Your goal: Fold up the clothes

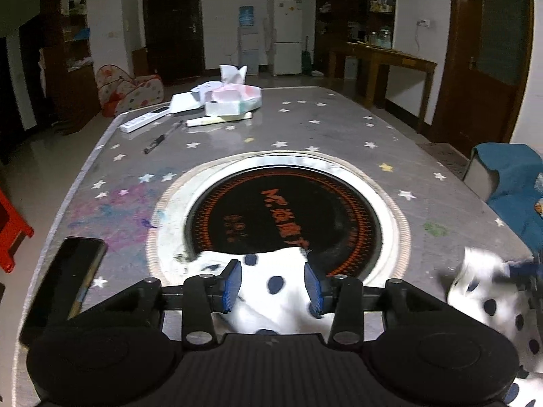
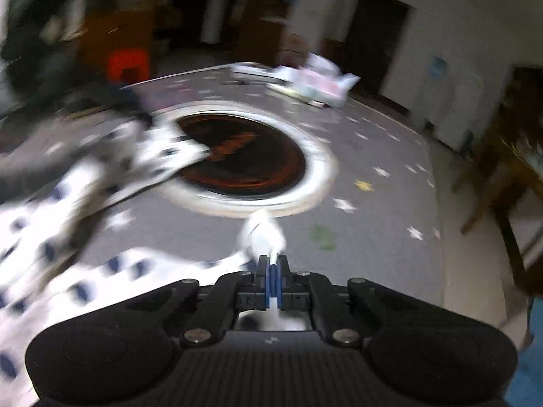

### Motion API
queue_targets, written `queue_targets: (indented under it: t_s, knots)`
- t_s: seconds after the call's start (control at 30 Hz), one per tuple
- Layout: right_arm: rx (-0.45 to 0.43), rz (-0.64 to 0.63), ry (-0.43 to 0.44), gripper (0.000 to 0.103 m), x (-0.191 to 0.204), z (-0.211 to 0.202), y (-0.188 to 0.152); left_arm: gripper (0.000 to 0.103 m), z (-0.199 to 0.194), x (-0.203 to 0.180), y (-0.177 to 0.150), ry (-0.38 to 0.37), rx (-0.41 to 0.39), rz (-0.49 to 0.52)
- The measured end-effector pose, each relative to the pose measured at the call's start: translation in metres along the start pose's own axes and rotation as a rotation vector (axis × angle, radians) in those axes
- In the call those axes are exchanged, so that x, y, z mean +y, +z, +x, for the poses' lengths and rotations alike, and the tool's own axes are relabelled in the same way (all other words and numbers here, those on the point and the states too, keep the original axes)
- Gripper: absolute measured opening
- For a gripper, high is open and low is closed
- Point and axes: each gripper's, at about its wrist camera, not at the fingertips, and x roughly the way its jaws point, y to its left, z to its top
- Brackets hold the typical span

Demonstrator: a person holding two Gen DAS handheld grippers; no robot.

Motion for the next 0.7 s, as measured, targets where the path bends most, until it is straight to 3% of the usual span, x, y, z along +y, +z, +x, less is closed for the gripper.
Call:
queue_targets:
  t_s: [0.1, 0.27, 0.53, 0.7]
  knots:
    - [0.03, -0.04, 0.051, 0.022, 0.024, -0.009, -0.011, 0.044, 0.001, -0.007, -0.002, -0.014, 0.003, 0.002]
    - [0.084, 0.024, 0.155, 0.024, 0.033, -0.017, -0.025, 0.044, -0.002, -0.018, -0.004, -0.047, 0.008, 0.014]
    - [-0.064, 0.3, 0.196, 0.024, -0.031, -0.046, -0.009, 0.048, -0.004, -0.037, -0.012, -0.094, 0.017, 0.072]
    - [-0.082, 0.429, 0.031, 0.024, -0.082, -0.03, -0.002, 0.047, -0.002, -0.04, -0.019, -0.102, 0.035, 0.078]
